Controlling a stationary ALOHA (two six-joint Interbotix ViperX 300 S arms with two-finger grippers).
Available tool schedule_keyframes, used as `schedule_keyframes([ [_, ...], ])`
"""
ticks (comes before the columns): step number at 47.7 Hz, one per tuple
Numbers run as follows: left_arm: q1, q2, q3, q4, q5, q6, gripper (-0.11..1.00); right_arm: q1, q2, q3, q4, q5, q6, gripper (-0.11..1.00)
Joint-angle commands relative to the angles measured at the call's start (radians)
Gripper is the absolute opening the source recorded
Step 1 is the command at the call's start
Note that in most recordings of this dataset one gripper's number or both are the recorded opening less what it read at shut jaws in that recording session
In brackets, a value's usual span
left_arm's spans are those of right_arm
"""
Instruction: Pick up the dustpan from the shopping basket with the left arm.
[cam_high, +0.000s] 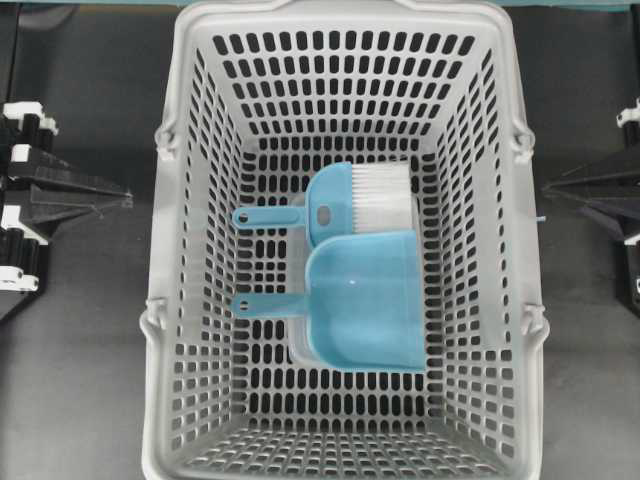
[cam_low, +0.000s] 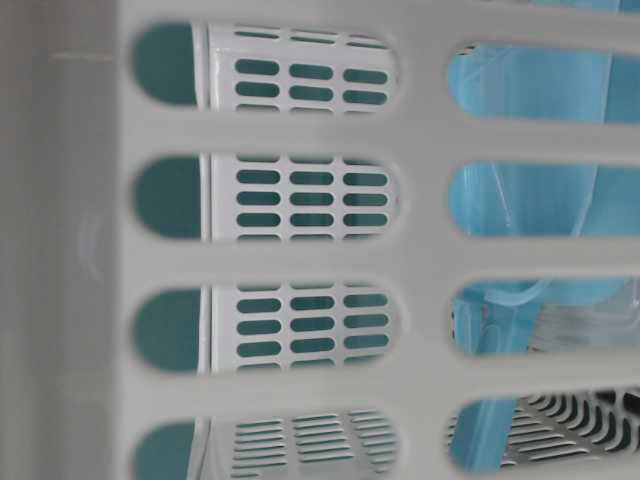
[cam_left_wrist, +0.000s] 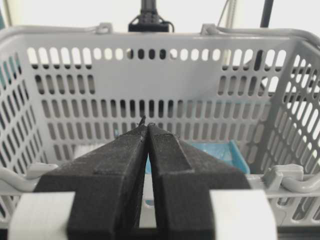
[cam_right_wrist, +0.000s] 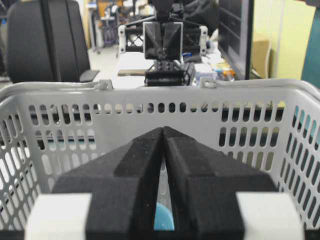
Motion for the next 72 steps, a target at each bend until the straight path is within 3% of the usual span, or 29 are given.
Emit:
schedule_keyframes([
  [1,-0.026,0.009,-0.089,0.04,0.069,-0.034,0.06,0.006,0.008,-0.014,0.003,-0.003,0.014,0.0],
  [5,-0.032,0.037,-0.16,0.04,0.175,-0.055,0.0,0.009,0.003,-0.014,0.011,0.023,0.02,0.07],
  [9,-0.038,0.066,-0.232,0.04,0.287,-0.067,0.0,0.011,-0.002,-0.014,0.009,0.064,0.034,0.01],
  [28,-0.081,0.365,-0.569,0.041,0.683,-0.066,0.0,0.011,-0.048,-0.018,0.011,0.212,0.063,0.03],
  [32,-0.08,0.443,-0.647,0.04,0.764,-0.063,0.0,0.011,-0.055,-0.018,0.011,0.233,0.063,0.12],
  [42,-0.081,0.621,-0.822,0.041,0.945,-0.063,0.0,0.011,-0.063,-0.02,0.011,0.252,0.063,0.67],
  [45,-0.08,0.67,-0.871,0.04,1.014,-0.063,0.0,0.011,-0.063,-0.018,0.011,0.255,0.063,0.78],
  [55,-0.087,0.818,-1.003,0.04,1.209,-0.061,0.01,0.008,-0.071,-0.012,0.011,0.261,0.064,0.78],
  [59,-0.089,0.857,-1.026,0.04,1.249,-0.075,0.16,0.008,-0.072,-0.011,0.011,0.259,0.064,0.79],
  [67,-0.118,0.937,-1.063,0.04,1.285,-0.084,0.65,0.011,-0.077,-0.011,0.011,0.255,0.066,0.79],
  [72,-0.149,0.989,-1.072,0.04,1.298,-0.089,0.86,0.011,-0.078,-0.011,0.011,0.255,0.066,0.78],
])
